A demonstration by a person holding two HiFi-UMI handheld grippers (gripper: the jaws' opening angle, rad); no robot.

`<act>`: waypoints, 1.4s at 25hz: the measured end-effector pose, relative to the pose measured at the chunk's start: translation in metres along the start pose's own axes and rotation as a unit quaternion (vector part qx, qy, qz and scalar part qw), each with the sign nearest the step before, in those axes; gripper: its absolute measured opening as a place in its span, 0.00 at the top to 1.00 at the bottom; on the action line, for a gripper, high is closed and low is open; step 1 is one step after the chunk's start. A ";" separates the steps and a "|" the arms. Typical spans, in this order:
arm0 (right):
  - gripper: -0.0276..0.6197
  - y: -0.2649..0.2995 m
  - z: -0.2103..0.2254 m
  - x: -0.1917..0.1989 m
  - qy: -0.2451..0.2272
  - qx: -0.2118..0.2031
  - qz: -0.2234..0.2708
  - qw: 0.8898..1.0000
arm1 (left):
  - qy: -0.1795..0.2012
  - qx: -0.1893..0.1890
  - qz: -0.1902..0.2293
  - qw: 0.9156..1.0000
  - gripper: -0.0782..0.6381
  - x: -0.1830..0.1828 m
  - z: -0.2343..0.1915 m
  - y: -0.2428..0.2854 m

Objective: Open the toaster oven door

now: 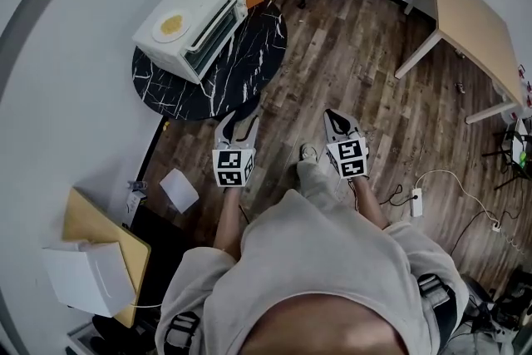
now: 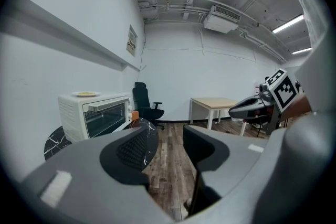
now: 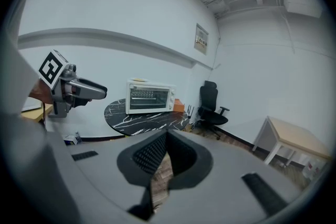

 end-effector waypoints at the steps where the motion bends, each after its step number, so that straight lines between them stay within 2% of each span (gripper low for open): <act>1: 0.94 0.003 0.002 0.000 0.001 0.000 0.000 1.000 | 0.001 0.000 -0.001 1.000 0.58 -0.001 -0.001 0.004; 11: 0.94 0.057 0.043 -0.004 0.011 -0.012 -0.002 1.000 | 0.002 -0.012 -0.008 1.000 0.58 -0.020 -0.020 0.064; 35: 0.94 0.232 0.217 -0.077 -0.003 -0.071 0.010 0.997 | -0.010 -0.064 -0.031 0.997 0.58 -0.112 -0.060 0.266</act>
Point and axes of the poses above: the fingertips, and each gripper's own axes: y forward along the fingers, z to its right, x out of its underside, the point moved 8 cm from there along -y, backward along the fingers, and after that the axes turned 4 degrees about -z, right-handed, at the moved point
